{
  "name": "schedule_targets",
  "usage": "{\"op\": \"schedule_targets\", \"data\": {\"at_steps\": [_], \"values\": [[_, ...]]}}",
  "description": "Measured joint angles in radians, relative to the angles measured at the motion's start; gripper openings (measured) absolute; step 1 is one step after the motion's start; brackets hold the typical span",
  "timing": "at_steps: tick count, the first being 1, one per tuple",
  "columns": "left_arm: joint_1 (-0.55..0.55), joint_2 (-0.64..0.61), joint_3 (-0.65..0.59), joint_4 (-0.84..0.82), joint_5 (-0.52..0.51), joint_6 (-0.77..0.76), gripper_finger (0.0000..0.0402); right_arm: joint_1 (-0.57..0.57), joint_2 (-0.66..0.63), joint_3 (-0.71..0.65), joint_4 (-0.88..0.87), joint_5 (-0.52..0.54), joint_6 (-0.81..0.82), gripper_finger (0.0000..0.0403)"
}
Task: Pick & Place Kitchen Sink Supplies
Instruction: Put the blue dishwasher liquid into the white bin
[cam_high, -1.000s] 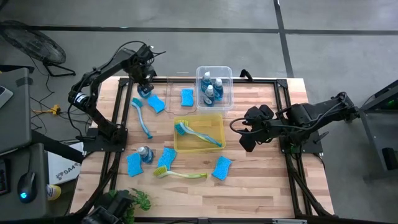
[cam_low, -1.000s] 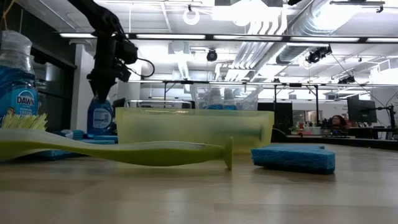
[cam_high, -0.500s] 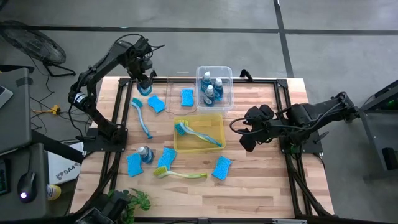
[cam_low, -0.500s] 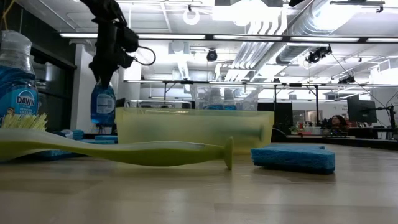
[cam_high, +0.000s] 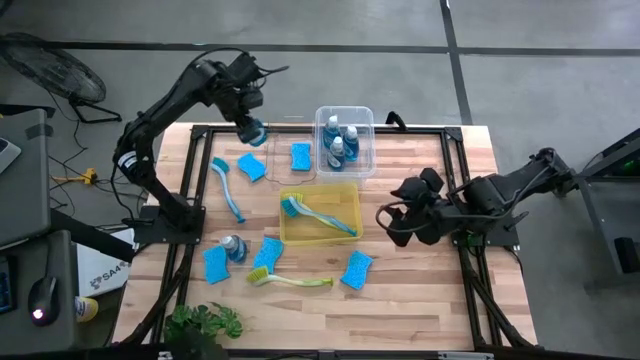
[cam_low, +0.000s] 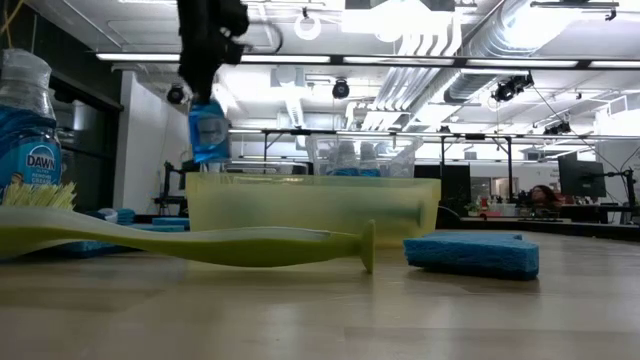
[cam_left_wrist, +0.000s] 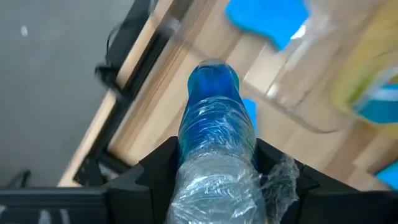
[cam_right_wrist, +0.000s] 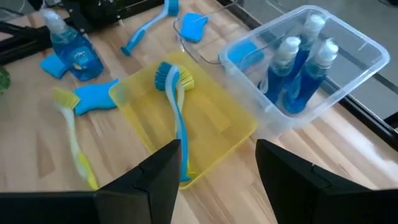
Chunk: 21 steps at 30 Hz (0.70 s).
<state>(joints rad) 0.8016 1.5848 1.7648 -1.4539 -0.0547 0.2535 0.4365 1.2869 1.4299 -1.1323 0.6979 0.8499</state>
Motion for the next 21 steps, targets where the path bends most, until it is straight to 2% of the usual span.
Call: {"op": "schedule_targets", "data": {"at_steps": [4,11,21], "values": [[-0.101,0.000,0.076,-0.008,0.001,-0.025,0.0172,-0.025,0.001,-0.050,0.108,-0.046,-0.062,0.0200],[-0.297,0.000,0.182,0.016,0.006,-0.091,0.0172,-0.122,0.001,-0.092,0.378,-0.186,-0.276,0.0200],[-0.545,0.012,0.208,0.287,0.027,-0.173,0.0172,-0.291,0.001,-0.092,0.491,-0.365,-0.473,0.0200]]}}
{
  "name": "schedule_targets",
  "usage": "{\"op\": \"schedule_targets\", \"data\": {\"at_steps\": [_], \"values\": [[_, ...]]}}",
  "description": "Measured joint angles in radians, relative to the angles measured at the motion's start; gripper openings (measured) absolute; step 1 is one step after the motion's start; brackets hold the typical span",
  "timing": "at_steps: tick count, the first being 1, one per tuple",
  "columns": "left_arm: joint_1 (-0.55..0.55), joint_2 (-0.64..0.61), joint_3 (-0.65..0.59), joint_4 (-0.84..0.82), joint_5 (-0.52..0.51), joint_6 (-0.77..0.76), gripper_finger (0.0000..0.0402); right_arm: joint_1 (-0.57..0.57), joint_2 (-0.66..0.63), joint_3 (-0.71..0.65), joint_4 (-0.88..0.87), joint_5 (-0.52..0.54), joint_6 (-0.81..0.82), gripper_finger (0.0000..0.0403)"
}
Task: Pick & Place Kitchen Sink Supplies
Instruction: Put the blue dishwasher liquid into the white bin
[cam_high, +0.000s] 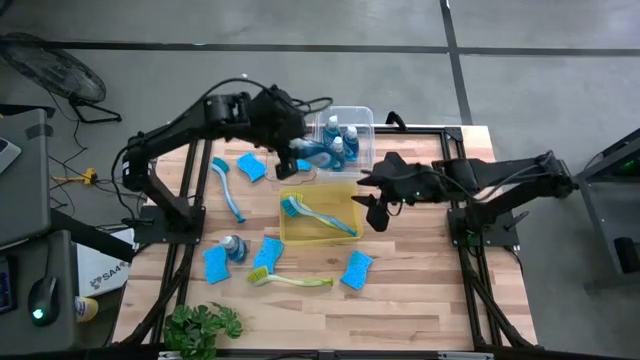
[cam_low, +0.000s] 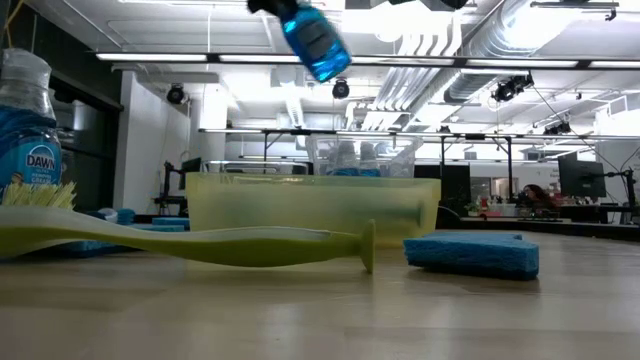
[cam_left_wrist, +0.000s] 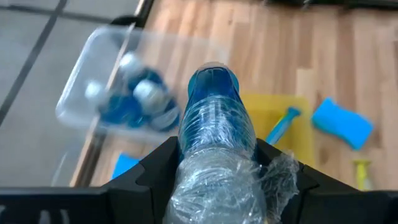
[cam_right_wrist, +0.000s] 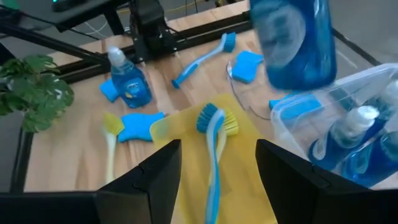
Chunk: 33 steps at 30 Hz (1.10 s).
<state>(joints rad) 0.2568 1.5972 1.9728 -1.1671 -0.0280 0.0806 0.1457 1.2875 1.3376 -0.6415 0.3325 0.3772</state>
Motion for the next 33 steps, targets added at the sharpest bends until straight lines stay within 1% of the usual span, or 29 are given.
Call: {"op": "schedule_targets", "data": {"at_steps": [5,10,12,16,25,29,33], "values": [[-0.066,0.046,0.000,0.092,-0.004,-0.030,0.0172,-0.066,-0.013,0.008,0.013,-0.051,-0.065,0.0200],[-0.083,0.122,0.000,0.189,-0.002,-0.028,0.0172,-0.096,-0.029,0.033,-0.033,-0.044,-0.065,0.0200],[-0.079,0.155,0.000,0.223,-0.014,-0.023,0.0172,-0.096,-0.049,0.042,-0.074,-0.037,-0.039,0.0200],[-0.052,0.215,0.000,0.278,-0.090,-0.009,0.0172,-0.079,-0.107,0.044,-0.183,0.005,0.058,0.0200],[0.021,0.268,0.000,0.304,-0.096,-0.021,0.0172,0.016,-0.242,0.040,-0.346,0.074,0.216,0.0200],[0.043,0.280,0.000,0.276,-0.068,0.009,0.0172,0.048,-0.266,0.040,-0.397,0.092,0.252,0.0200],[0.059,0.286,-0.002,0.216,-0.086,0.048,0.0172,0.062,-0.268,0.040,-0.435,0.094,0.271,0.0200]]}}
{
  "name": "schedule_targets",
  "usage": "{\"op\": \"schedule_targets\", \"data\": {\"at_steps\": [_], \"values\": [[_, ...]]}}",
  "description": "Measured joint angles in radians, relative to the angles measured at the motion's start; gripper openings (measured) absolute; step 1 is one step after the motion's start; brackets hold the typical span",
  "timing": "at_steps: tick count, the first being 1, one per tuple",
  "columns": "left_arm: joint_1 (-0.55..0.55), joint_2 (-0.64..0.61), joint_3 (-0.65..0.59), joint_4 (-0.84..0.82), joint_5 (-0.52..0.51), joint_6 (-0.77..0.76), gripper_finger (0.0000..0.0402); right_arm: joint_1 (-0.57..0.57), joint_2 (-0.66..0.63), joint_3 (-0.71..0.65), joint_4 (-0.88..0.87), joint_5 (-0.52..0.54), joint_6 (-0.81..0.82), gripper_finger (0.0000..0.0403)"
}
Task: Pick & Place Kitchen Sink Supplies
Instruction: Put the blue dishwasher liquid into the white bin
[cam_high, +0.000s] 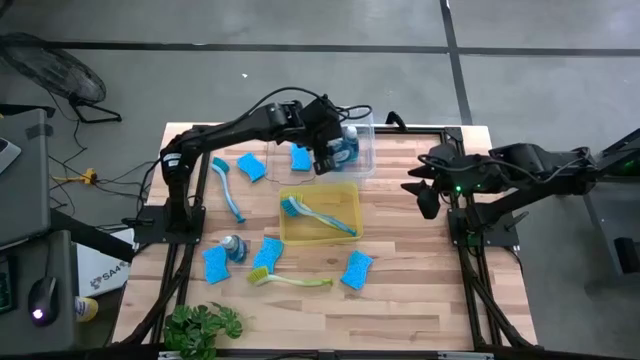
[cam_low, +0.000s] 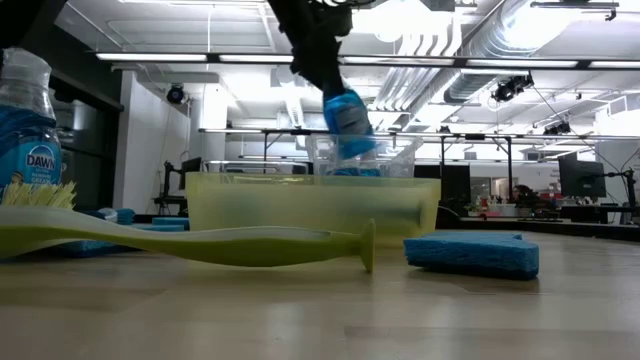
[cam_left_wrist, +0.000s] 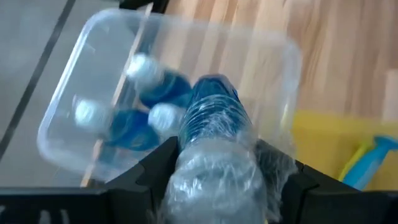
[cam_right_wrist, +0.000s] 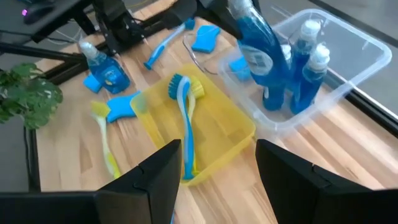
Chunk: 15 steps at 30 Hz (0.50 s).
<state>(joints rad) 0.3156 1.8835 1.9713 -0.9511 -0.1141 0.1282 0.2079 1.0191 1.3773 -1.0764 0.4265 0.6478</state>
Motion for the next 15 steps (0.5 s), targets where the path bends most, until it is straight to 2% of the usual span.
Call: {"op": "schedule_targets", "data": {"at_steps": [6,15], "values": [[0.009,0.013,0.000,-0.061,0.026,0.048,0.0172,0.005,0.007,0.000,-0.007,0.019,0.003,0.0200],[0.012,0.018,0.000,-0.069,0.030,0.073,0.0172,0.005,0.017,-0.001,-0.007,0.038,0.001,0.0200]]}}
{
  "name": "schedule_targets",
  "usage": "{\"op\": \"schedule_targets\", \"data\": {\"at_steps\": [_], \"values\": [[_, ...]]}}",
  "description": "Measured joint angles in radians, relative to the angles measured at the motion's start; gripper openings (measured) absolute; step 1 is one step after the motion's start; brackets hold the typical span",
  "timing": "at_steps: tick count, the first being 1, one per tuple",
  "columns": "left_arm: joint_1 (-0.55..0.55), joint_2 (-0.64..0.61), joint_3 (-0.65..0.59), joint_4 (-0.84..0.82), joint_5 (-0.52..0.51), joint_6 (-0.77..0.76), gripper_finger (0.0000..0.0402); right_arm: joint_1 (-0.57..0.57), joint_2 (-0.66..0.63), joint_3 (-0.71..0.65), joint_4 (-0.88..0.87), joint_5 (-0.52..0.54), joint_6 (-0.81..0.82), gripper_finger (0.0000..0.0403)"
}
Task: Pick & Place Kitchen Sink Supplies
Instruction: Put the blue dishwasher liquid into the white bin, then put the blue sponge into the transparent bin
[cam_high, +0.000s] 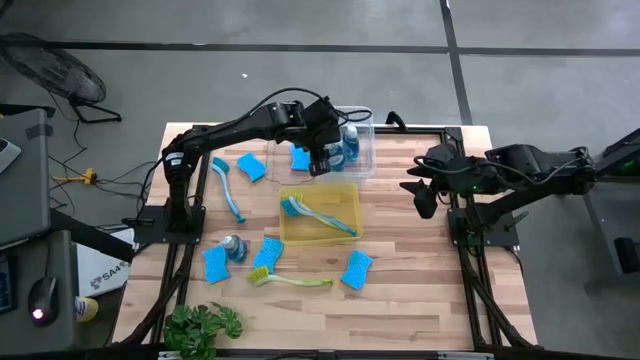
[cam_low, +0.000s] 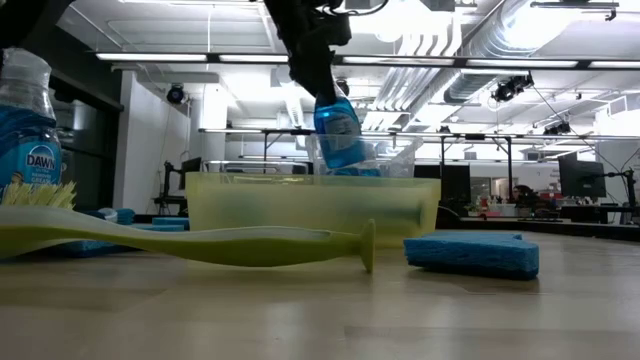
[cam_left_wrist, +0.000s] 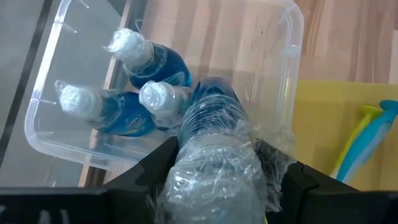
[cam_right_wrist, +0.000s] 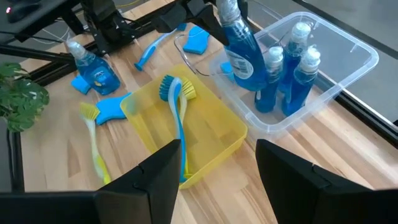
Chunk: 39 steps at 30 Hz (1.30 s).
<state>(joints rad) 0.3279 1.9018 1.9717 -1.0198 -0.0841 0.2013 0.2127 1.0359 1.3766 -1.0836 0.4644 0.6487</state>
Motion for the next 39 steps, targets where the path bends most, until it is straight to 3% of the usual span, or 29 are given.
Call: {"op": "schedule_targets", "data": {"at_steps": [11,28,39], "values": [[0.000,-0.001,-0.003,0.013,0.023,0.004,0.0217,0.000,0.001,0.000,0.000,0.000,-0.001,0.0200],[0.000,-0.002,-0.019,0.015,0.004,-0.025,0.0216,0.000,0.006,0.000,0.000,-0.007,0.005,0.0200],[-0.001,-0.038,0.078,-0.256,-0.008,-0.106,0.0216,0.000,0.006,0.000,0.000,-0.008,0.006,0.0200]]}}
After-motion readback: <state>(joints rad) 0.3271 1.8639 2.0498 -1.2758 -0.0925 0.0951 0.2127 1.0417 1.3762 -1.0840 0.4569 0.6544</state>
